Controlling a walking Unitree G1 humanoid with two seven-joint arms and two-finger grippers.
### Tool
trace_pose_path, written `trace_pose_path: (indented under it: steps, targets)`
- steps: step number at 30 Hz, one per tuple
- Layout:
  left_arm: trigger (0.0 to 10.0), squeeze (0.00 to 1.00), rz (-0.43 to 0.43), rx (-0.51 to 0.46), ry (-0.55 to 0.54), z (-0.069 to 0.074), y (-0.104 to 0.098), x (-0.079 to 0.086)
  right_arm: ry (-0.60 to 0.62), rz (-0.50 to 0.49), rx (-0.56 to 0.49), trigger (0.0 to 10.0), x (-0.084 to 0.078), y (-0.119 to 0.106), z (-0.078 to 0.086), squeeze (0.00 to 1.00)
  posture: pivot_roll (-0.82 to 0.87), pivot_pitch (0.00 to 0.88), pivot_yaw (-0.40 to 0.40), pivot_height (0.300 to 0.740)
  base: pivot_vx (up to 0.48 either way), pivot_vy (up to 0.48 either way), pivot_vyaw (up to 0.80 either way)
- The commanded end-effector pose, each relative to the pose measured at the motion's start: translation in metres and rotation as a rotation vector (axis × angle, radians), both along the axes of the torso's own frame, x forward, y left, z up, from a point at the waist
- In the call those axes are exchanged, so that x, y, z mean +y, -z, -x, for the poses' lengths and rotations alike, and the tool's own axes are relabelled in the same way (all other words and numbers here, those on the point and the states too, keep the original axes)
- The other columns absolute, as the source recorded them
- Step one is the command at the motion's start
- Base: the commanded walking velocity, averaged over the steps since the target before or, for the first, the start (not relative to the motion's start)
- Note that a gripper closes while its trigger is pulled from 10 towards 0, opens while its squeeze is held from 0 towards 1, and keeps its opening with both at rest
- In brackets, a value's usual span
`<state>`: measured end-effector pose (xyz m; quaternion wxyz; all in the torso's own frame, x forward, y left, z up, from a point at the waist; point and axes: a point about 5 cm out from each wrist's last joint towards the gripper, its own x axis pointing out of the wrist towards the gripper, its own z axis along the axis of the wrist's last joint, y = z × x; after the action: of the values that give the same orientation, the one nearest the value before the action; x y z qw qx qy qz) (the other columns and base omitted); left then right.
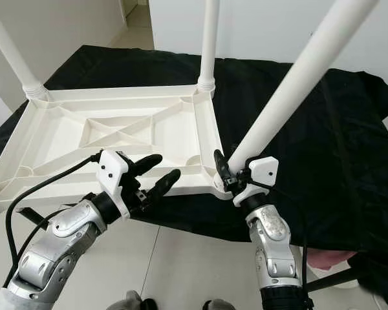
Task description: Building children table
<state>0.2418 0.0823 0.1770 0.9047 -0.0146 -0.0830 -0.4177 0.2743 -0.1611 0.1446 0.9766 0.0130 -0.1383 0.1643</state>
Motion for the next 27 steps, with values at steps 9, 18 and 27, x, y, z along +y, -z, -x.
trace_pose_path:
  steps: [9, 18, 27]
  targets:
    - [10.0, 0.00, -0.018, -0.010, 0.065, 0.002, -0.002, -0.002, 0.014, 0.165, 0.218, 10.0, 0.001, 0.023, -0.012, 0.00, -0.08, 0.099, 0.069, 0.740, 0.000, 0.000, 0.00]
    - [10.0, 0.00, -0.014, -0.016, 0.060, 0.002, -0.004, -0.001, -0.092, 0.254, 0.252, 10.0, 0.006, 0.019, -0.017, 0.00, -0.07, 0.091, 0.059, 0.740, 0.000, 0.000, 0.00]
    - [10.0, 0.00, -0.011, -0.016, 0.057, 0.003, -0.004, 0.000, -0.193, 0.390, 0.185, 10.0, 0.011, 0.014, -0.012, 0.00, -0.07, 0.094, 0.059, 0.740, 0.000, 0.000, 0.00]
